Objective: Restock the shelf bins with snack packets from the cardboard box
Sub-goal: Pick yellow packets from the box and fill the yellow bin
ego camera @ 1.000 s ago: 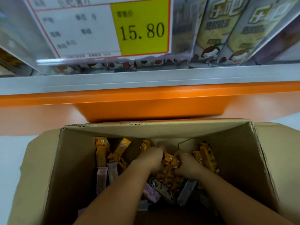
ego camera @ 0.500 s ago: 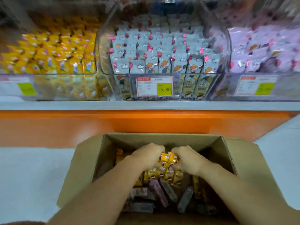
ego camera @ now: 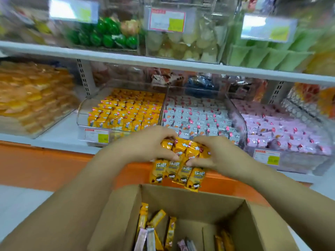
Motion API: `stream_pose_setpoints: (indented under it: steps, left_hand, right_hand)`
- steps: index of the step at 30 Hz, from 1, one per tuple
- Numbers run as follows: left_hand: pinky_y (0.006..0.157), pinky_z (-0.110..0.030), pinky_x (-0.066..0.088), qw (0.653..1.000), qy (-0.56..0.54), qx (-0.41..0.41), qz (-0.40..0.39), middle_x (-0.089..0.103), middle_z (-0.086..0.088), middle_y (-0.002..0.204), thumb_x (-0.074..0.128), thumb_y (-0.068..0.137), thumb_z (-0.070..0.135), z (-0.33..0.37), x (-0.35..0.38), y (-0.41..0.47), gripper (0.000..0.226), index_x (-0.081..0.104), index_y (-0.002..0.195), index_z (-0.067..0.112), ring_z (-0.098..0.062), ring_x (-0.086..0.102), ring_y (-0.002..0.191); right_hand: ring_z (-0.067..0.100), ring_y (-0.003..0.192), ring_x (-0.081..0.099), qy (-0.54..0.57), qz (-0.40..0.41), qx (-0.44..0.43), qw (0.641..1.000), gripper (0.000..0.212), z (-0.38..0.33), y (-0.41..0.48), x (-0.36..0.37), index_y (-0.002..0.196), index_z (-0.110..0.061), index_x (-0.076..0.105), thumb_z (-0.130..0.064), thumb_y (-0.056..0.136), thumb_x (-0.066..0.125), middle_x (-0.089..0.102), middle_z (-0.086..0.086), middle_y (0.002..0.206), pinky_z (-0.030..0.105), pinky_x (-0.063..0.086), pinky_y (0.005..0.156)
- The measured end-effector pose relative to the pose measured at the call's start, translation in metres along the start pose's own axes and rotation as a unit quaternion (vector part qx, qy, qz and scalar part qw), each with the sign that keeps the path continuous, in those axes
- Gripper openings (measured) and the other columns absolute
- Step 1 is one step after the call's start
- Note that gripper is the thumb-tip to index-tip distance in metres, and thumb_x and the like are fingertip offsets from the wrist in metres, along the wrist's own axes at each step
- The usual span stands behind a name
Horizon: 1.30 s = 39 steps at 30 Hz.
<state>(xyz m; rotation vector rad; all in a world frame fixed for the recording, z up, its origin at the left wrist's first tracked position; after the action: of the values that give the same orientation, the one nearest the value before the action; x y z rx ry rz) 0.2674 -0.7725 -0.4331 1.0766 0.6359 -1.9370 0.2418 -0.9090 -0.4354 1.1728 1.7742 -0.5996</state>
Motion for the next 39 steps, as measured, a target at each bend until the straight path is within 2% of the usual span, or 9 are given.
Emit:
stream_pose_setpoints:
  steps: [6,14,19,22,24,29,32,35,39]
  left_hand:
    - [0.073,-0.014,0.04,0.978,-0.063,0.013,0.201,0.056,0.023,0.1,0.073,0.076,0.043,-0.031,-0.082,-0.035,0.037,0.055,0.108,0.041,-0.002,0.053,0.091]
    - [0.078,-0.011,0.042,0.878,-0.116,0.031,0.464,0.057,0.024,0.093,0.074,0.079,0.023,-0.088,-0.126,-0.059,0.034,0.06,0.108,0.036,0.004,0.054,0.085]
    - [0.085,-0.021,0.043,0.915,-0.112,-0.007,0.387,0.058,0.015,0.104,0.072,0.082,0.025,-0.127,-0.101,-0.023,0.036,0.061,0.117,0.026,-0.007,0.055,0.102]
    - [0.089,-0.022,0.041,0.95,-0.099,-0.057,0.292,0.058,0.011,0.121,0.071,0.083,0.034,-0.145,-0.086,-0.001,0.044,0.057,0.124,0.028,-0.009,0.051,0.114]
    - [0.093,-0.024,0.038,0.966,-0.094,-0.084,0.225,0.054,0.006,0.133,0.07,0.083,0.036,-0.155,-0.079,0.01,0.051,0.054,0.13,0.026,-0.013,0.048,0.123]
    - [0.098,-0.028,0.037,0.985,-0.06,-0.122,0.109,0.042,0.0,0.147,0.064,0.087,0.043,-0.17,-0.067,0.026,0.062,0.042,0.142,0.024,-0.019,0.041,0.131]
    - [0.085,-0.026,0.038,0.989,-0.019,-0.129,0.072,0.043,-0.004,0.144,0.059,0.091,0.042,-0.172,-0.065,0.035,0.06,0.039,0.143,0.021,-0.022,0.046,0.124]
    - [0.101,-0.033,0.038,0.989,0.012,-0.135,0.058,0.034,-0.007,0.148,0.056,0.092,0.044,-0.175,-0.063,0.041,0.061,0.036,0.145,0.019,-0.025,0.037,0.132]
    - [0.112,-0.04,0.03,0.989,0.047,-0.126,0.055,0.026,-0.002,0.153,0.056,0.093,0.041,-0.174,-0.059,0.043,0.065,0.028,0.148,0.023,-0.024,0.017,0.142]
  right_hand:
    - [-0.008,0.075,0.056,-0.017,0.087,-0.057,0.994,0.034,-0.063,0.044,-0.031,0.1,-0.036,0.055,-0.039,0.073,0.075,0.056,-0.025,0.08,0.011,0.044,0.068]
    - [-0.001,0.078,0.059,-0.053,0.169,-0.124,0.976,0.04,-0.111,0.118,-0.03,0.116,-0.026,0.06,-0.03,0.079,0.074,0.059,-0.018,0.088,0.015,0.049,0.076]
    - [0.01,0.086,0.06,-0.114,0.062,-0.065,0.989,0.041,-0.08,0.16,0.01,0.116,-0.023,0.06,-0.037,0.08,0.072,0.066,-0.005,0.099,0.027,0.05,0.077]
    - [0.009,0.07,0.052,-0.162,-0.028,-0.042,0.985,0.024,-0.059,0.177,0.032,0.089,-0.023,0.061,-0.042,0.08,0.071,0.061,-0.004,0.081,0.026,0.04,0.061]
    - [0.004,0.059,0.04,-0.208,-0.078,-0.035,0.974,0.032,-0.054,0.185,0.042,0.069,-0.03,0.043,-0.045,0.081,0.069,0.046,-0.009,0.067,0.023,0.027,0.051]
    - [0.005,0.06,0.035,-0.277,-0.121,-0.02,0.953,0.041,-0.047,0.203,0.047,0.065,-0.028,0.034,-0.049,0.085,0.063,0.041,-0.008,0.067,0.021,0.023,0.053]
    - [0.016,0.074,0.043,-0.329,-0.111,-0.031,0.937,0.035,-0.045,0.207,0.051,0.068,-0.029,0.039,-0.054,0.087,0.056,0.045,-0.008,0.072,0.028,0.028,0.067]
    - [0.022,0.101,0.049,-0.364,-0.088,-0.043,0.926,0.036,-0.041,0.208,0.052,0.098,-0.023,0.058,-0.056,0.089,0.051,0.058,-0.003,0.103,0.034,0.03,0.095]
    - [0.012,0.073,0.047,-0.37,-0.091,-0.036,0.924,0.035,-0.036,0.206,0.054,0.08,-0.027,0.045,-0.06,0.091,0.041,0.045,-0.012,0.069,0.038,0.023,0.108]
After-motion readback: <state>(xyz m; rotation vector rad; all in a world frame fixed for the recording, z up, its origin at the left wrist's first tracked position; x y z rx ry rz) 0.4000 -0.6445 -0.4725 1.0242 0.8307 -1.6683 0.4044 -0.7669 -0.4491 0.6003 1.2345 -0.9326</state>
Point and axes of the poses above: each hand's wrist, its own y-axis towards the middle knuckle, its own x-axis out of the palm, z = x × y, the point moved 7 cm from there along y, towards the middle knuckle
